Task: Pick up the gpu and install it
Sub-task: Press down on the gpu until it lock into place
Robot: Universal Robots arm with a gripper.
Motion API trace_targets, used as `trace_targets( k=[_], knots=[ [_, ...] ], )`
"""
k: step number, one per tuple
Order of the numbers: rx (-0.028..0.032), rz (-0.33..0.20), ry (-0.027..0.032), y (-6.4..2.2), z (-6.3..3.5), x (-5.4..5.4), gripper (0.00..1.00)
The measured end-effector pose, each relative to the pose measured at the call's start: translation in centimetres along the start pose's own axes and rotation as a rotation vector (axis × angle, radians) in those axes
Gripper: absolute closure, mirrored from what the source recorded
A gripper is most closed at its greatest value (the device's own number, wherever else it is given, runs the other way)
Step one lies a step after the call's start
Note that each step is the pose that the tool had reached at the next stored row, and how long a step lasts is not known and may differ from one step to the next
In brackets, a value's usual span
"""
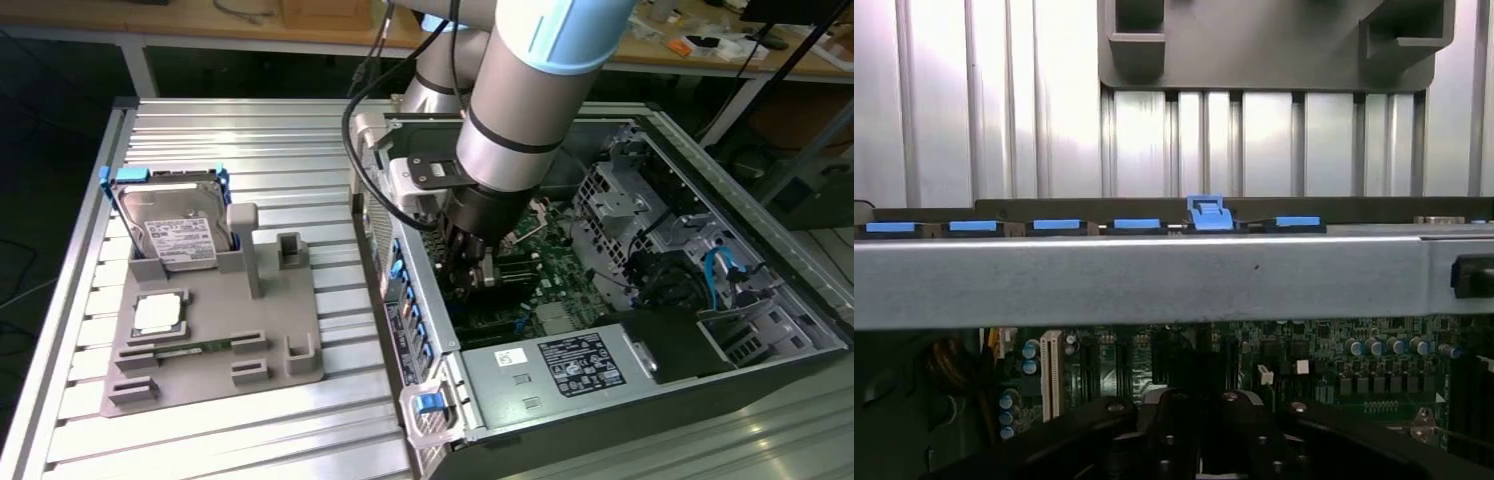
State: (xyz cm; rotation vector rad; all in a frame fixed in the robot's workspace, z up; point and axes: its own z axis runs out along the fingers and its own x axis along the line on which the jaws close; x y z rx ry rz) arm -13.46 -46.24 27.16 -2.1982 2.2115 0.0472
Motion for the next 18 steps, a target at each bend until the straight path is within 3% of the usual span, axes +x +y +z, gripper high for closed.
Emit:
trace_targets(
  k=[4, 13, 18],
  knots=[
    [0.001, 0.0, -0.0017, -0.01, -0.08, 0.0, 0.89],
    [0.0011, 0.0, 0.0, 0.07, -3.02, -0.2, 0.89],
    [0.0049, 0.0, 0.0001, 1.36, -3.19, -0.3, 0.89]
  ],
)
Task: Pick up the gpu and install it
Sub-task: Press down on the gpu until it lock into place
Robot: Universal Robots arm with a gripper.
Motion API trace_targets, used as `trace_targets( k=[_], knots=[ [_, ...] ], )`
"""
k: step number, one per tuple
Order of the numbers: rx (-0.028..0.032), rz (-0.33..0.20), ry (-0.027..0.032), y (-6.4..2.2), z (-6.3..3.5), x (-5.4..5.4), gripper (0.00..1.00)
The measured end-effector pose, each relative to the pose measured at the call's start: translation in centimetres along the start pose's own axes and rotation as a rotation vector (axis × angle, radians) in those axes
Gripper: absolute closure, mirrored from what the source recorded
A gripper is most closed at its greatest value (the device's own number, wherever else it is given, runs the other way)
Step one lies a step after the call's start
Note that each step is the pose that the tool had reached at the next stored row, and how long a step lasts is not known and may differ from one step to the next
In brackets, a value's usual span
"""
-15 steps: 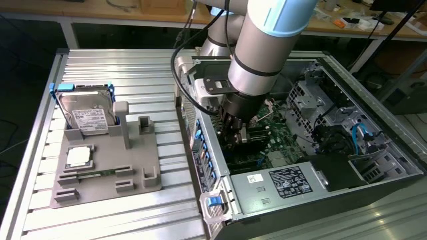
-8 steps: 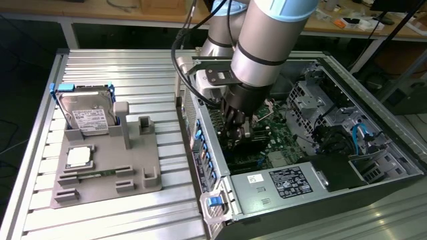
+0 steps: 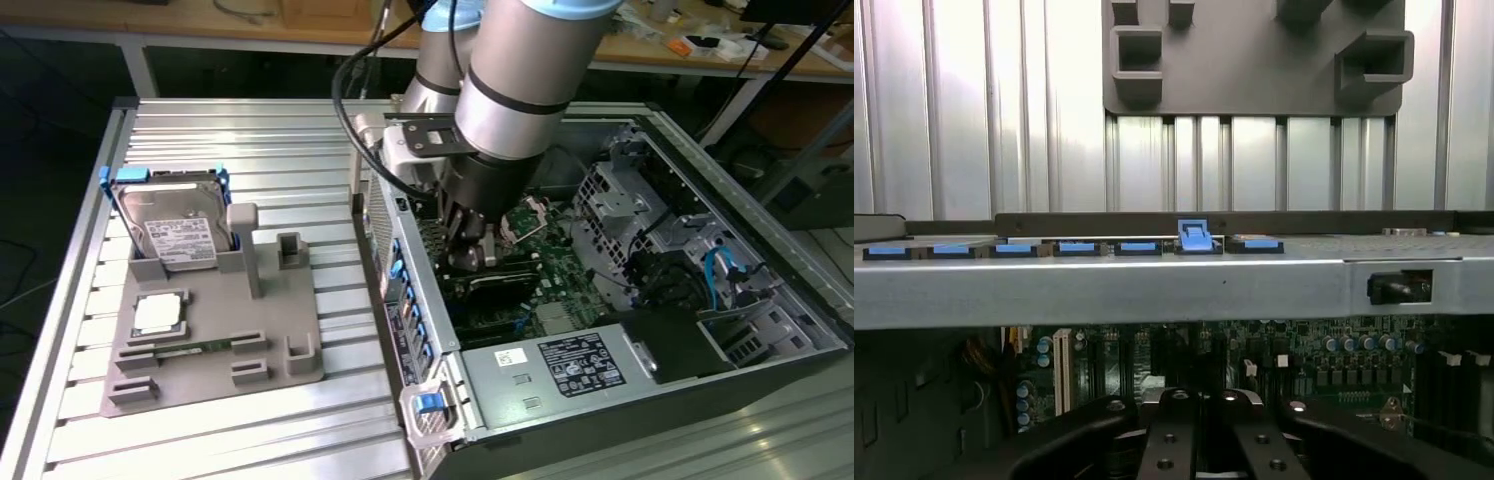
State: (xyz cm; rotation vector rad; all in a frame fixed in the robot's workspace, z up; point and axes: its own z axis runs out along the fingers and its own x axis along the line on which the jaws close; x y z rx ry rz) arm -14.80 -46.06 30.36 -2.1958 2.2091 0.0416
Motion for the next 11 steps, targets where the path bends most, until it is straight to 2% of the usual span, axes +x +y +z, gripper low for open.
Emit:
trace_targets(
  k=[3, 7, 11],
  knots=[
    [0.0017, 0.0, 0.0003, 0.55, -0.14, 0.0, 0.89],
    [0.0026, 0.0, 0.0022, 0.58, -1.72, -0.2, 0.89],
    [0.0053, 0.0, 0.0022, 1.26, -1.76, -0.2, 0.89]
  ],
)
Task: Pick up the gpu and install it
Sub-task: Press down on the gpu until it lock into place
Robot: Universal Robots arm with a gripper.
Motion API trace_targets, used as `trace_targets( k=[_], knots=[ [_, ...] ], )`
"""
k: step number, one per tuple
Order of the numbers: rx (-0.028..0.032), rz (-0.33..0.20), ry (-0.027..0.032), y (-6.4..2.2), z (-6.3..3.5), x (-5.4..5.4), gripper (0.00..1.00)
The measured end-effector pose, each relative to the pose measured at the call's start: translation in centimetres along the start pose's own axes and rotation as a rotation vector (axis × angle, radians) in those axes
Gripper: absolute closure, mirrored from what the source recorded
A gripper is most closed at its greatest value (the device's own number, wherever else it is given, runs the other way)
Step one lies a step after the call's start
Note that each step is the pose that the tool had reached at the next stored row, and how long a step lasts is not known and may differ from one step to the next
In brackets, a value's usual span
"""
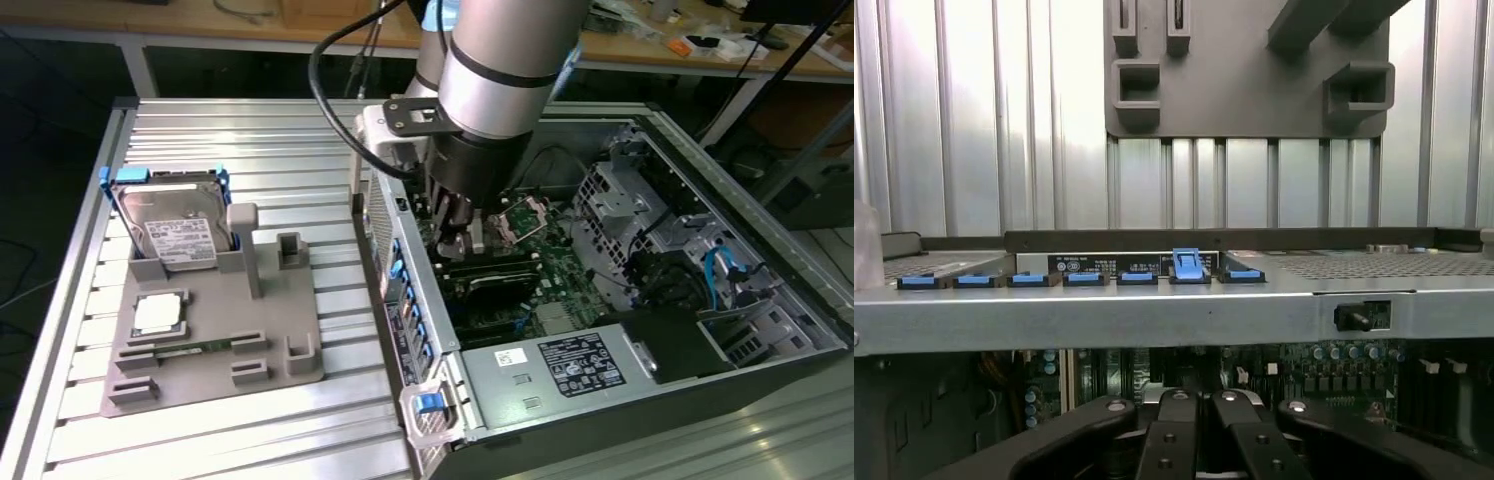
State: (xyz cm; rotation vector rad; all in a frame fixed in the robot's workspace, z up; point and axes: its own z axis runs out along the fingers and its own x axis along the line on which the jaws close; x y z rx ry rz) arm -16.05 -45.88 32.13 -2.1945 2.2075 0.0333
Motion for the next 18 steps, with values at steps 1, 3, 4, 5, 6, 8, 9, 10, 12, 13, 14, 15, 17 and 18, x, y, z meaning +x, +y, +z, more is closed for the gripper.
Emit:
trace_targets(
  k=[1, 3, 4, 5, 6, 8, 9, 10, 12, 13, 14, 15, 17, 18],
  knots=[
    [0.0003, 0.0, -0.0001, 0.23, 0.01, 0.0, 0.89],
    [0.0007, 0.0, -0.0001, 0.64, 0.01, 0.0, 0.89],
    [0.0009, 0.0, -0.0001, 0.73, 0.02, 0.0, 0.89],
    [0.001, 0.0, -0.0001, 0.81, 0.03, 0.0, 0.89],
    [0.0012, 0.0, -0.0002, 0.87, 0.09, 0.0, 0.89],
    [0.0011, 0.0, 0.0, 0.96, 0.24, 0.0, 0.89],
    [0.0011, 0.0, 0.0, 1.02, 0.34, 0.0, 0.89],
    [0.001, 0.0, 0.0, 1.07, 0.39, 0.0, 0.89],
    [0.0012, 0.0, 0.0, 1.18, 0.51, 0.0, 0.89],
    [0.0013, 0.0, 0.0002, 1.23, 0.56, 0.0, 0.89],
    [0.0013, -0.001, 0.0003, 1.27, 0.61, 0.0, 0.89],
    [0.0013, -0.001, 0.0002, 1.33, 0.66, 0.0, 0.89],
    [0.001, 0.0, 0.0, 1.47, 0.72, 0.0, 0.89],
    [0.001, 0.0, 0.0, 1.47, 0.72, 0.0, 0.89]
  ],
)
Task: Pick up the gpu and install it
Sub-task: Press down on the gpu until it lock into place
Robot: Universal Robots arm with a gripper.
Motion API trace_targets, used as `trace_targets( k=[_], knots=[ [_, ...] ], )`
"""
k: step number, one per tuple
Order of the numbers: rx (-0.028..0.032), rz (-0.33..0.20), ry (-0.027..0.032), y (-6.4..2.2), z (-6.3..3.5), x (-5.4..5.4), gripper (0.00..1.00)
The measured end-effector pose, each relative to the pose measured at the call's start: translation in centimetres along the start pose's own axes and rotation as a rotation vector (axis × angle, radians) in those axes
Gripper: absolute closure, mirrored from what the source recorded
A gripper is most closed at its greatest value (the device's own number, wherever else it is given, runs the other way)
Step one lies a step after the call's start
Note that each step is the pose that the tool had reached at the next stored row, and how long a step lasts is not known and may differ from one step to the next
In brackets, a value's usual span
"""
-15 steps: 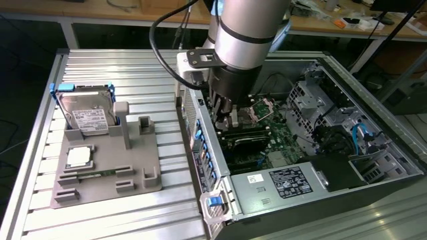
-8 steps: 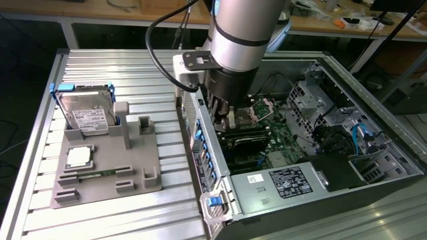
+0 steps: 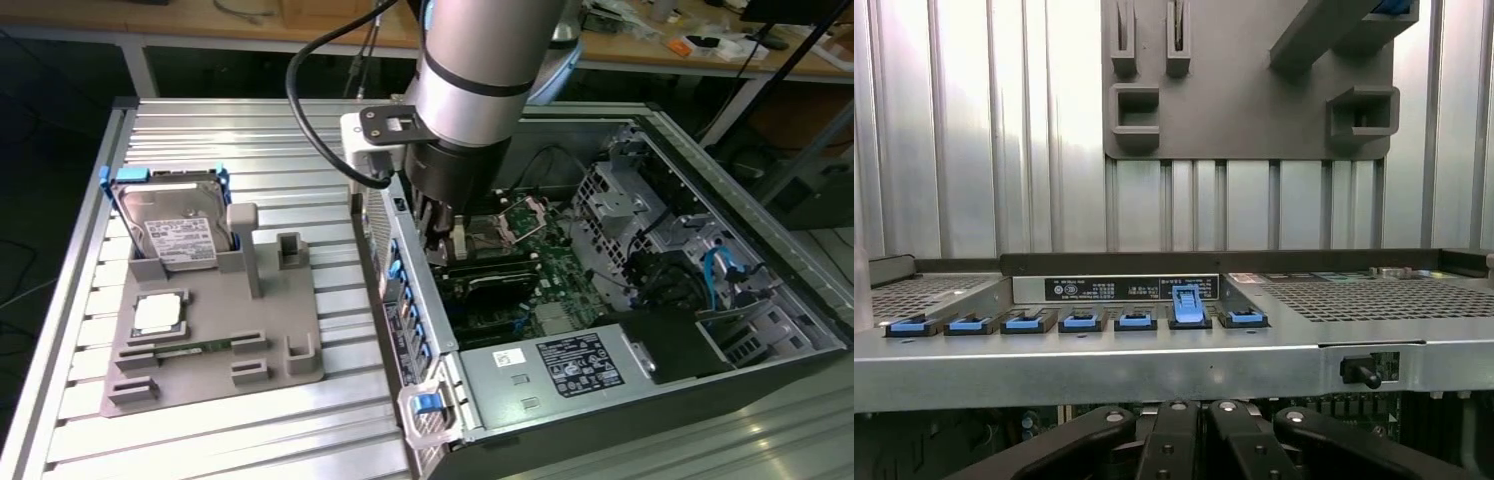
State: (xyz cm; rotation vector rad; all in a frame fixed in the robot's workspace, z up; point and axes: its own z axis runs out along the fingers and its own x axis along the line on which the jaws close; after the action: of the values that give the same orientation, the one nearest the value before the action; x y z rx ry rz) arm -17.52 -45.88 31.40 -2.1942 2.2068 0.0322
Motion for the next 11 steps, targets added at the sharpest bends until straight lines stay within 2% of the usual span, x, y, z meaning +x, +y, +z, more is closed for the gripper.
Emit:
trace_targets(
  k=[11],
  knots=[
    [0.0004, 0.0, -0.0005, 0.01, 0.14, 0.02, 0.89]
  ],
)
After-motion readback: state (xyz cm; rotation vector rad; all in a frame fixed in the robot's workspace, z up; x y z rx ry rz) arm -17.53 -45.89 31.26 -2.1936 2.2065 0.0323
